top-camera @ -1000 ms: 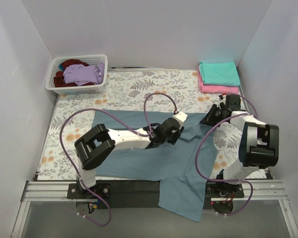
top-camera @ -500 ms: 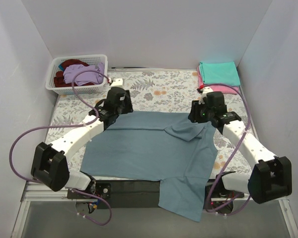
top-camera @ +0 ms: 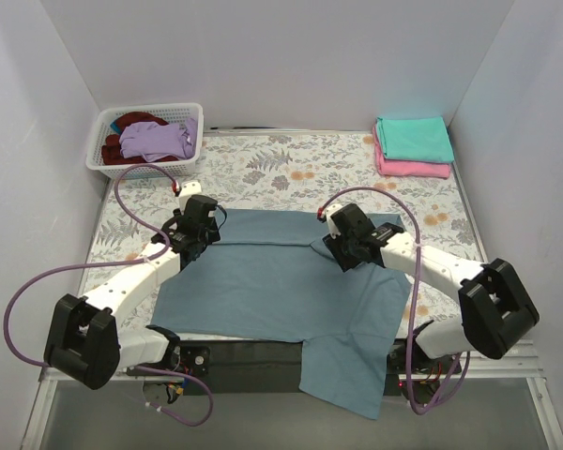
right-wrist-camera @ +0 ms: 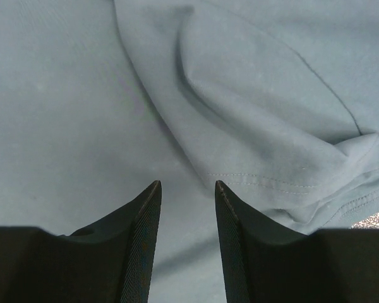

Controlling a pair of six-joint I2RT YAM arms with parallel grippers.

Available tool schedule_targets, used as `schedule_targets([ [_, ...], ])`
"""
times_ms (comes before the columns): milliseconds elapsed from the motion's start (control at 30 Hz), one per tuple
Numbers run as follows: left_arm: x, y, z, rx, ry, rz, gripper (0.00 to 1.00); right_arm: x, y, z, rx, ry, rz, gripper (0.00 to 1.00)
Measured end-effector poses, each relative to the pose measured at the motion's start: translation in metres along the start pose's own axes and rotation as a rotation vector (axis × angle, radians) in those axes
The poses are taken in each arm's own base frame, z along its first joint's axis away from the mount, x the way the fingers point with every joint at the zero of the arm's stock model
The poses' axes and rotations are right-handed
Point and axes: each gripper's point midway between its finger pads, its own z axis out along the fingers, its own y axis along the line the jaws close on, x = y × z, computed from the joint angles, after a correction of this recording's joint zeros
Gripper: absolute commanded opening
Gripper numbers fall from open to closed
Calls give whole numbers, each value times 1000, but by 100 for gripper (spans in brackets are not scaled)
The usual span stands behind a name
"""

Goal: Fold and stack the t-shirts
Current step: Fold the tshirt

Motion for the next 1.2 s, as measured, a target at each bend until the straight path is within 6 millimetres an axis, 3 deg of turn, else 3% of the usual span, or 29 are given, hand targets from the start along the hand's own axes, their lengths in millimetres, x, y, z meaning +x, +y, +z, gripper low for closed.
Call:
schedule_targets([
  [167, 2, 3, 4, -24, 7, 9, 42, 16, 1, 15, 36, 88, -62, 45],
  [467, 2, 5, 4, -32, 4, 12, 42, 22, -8, 29, 102, 150, -107, 37],
  [567, 1, 5, 4, -32, 3, 14, 42, 21, -12, 29, 123, 149, -117, 27],
  [700, 1, 5, 4, -31, 3, 15, 42, 20, -15, 29, 137, 146, -125, 1],
  [933, 1, 5, 4, -31, 3, 18, 42, 17, -12, 28, 116, 145, -124, 1],
  [1200, 5, 5, 7, -34, 18, 32, 42, -9, 19, 8, -59, 97, -97, 1],
])
